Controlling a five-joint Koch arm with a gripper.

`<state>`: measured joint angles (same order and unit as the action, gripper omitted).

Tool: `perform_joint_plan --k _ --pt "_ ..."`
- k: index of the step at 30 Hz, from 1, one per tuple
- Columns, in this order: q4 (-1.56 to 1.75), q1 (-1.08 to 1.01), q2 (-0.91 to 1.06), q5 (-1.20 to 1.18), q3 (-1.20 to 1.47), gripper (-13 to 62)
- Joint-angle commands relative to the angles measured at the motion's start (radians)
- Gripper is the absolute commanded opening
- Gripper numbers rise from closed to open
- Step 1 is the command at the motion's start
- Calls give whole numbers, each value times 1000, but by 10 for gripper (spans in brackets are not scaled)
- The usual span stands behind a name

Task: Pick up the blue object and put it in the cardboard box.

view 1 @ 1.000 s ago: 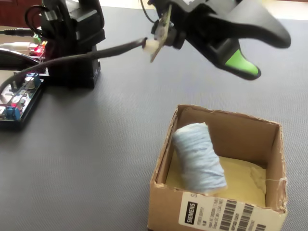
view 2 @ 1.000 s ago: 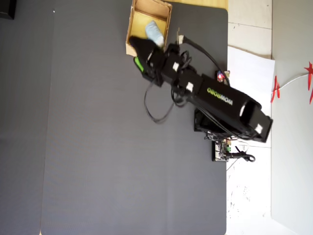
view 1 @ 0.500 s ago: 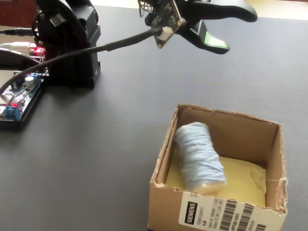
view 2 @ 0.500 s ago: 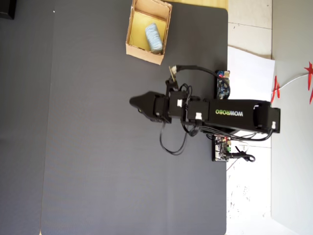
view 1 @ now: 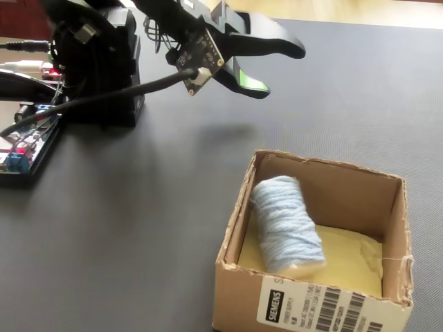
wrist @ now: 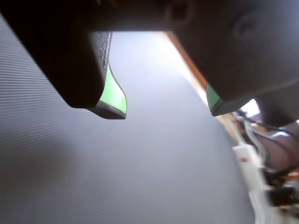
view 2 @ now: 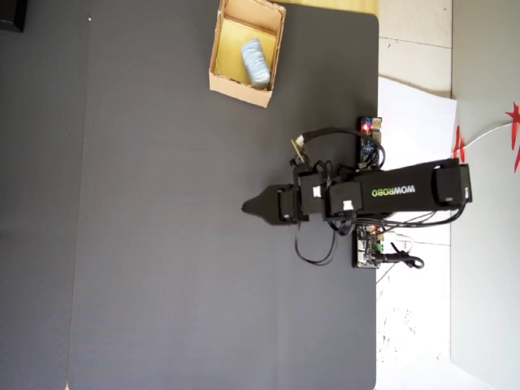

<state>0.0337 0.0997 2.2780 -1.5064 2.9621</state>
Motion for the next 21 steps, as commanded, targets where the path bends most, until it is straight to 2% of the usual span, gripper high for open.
perform_joint_plan --k 1,10,21 --pt "71 -3 81 -20 -12 342" --pt "117 -6 92 -23 156 353" --pt "-71 -71 87 -21 156 354"
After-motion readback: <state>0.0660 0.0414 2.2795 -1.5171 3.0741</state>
